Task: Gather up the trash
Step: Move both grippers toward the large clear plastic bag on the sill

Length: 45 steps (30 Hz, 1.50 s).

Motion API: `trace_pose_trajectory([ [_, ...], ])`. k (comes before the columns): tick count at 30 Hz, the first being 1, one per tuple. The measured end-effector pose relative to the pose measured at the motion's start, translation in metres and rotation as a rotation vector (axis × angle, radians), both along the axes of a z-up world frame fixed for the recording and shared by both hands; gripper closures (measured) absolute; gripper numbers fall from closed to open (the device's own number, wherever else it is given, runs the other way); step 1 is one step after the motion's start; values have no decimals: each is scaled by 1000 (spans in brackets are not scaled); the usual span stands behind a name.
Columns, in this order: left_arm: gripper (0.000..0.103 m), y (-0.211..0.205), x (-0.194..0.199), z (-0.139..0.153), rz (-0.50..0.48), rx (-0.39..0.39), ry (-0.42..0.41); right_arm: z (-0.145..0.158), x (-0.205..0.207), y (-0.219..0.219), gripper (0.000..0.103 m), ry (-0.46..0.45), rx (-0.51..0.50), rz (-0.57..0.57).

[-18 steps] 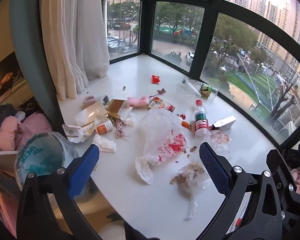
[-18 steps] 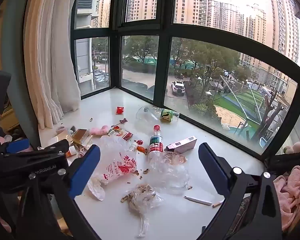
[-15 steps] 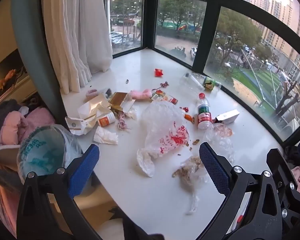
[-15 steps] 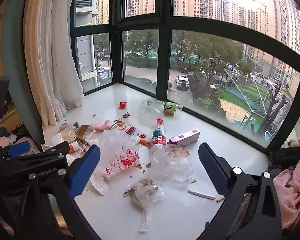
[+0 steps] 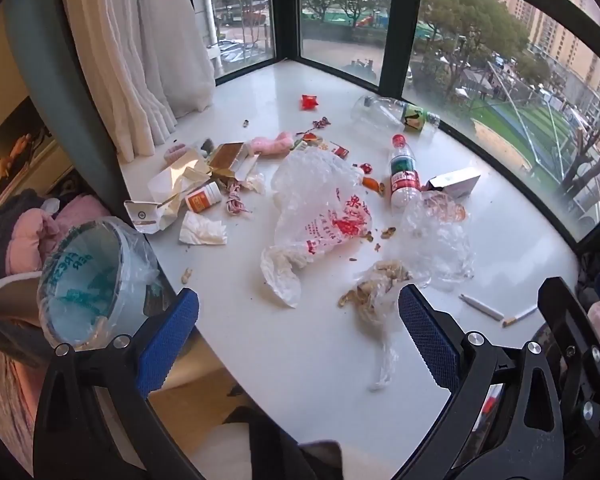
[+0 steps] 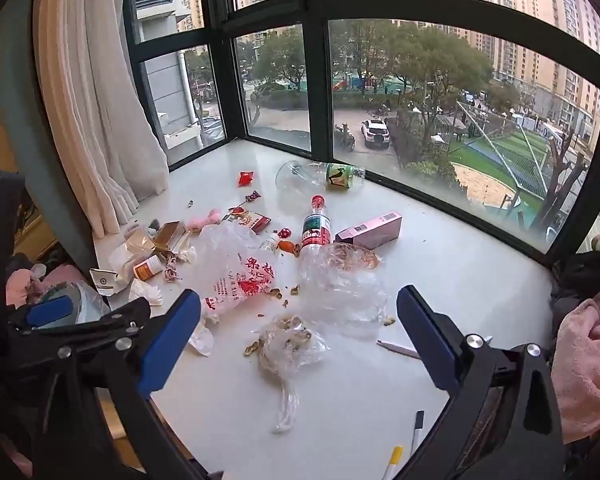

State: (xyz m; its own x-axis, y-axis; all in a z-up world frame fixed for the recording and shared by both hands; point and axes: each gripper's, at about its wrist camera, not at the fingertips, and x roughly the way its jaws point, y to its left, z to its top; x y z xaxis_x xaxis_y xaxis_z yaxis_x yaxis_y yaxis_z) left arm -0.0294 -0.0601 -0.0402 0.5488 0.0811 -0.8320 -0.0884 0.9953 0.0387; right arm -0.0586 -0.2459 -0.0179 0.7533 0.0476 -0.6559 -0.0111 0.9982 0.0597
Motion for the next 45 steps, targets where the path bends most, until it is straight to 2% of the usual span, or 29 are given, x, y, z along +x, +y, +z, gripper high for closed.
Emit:
trace_pose_trajectory([
  [4, 6, 2, 6, -5, 17, 33, 29, -13, 7, 2, 7, 28, 50, 1],
  [7, 6, 9, 10, -14, 28, 21, 70, -19, 11, 8, 7, 79, 82, 17],
  [9, 6, 17, 11, -13, 35, 5, 113, -21, 12, 13, 7, 88, 89, 30],
  [11, 6, 20, 15, -16, 43, 19, 132, -24, 15, 18, 7, 96, 94, 36],
  [17, 6, 23, 38, -30, 21, -4, 189, -33, 36, 21, 7, 136, 97, 10],
  [22, 6, 15, 85, -38, -51, -13, 182, -33, 66, 19, 7, 152, 80, -69],
  [24, 6, 18, 107, -40, -56, -34, 180, -35, 88, 21, 7, 182, 88, -90],
  [27, 6, 24, 143, -47, -53, -33, 158, -38, 123, 31, 7, 199, 48, -99],
  [31, 6, 36, 183, -64, -92, -74, 189, -48, 161, 45, 7, 261, 52, -118],
  [33, 6, 46, 198, -74, -105, -83, 218, -54, 169, 53, 7, 256, 57, -139],
  [37, 6, 51, 222, -93, -141, -61, 289, -66, 177, 64, 7, 246, 91, -183],
  [41, 6, 51, 243, -96, -191, -21, 268, -76, 196, 65, 7, 244, 132, -204],
  [45, 6, 62, 265, -106, -162, 23, 274, -89, 223, 74, 7, 288, 150, -197],
])
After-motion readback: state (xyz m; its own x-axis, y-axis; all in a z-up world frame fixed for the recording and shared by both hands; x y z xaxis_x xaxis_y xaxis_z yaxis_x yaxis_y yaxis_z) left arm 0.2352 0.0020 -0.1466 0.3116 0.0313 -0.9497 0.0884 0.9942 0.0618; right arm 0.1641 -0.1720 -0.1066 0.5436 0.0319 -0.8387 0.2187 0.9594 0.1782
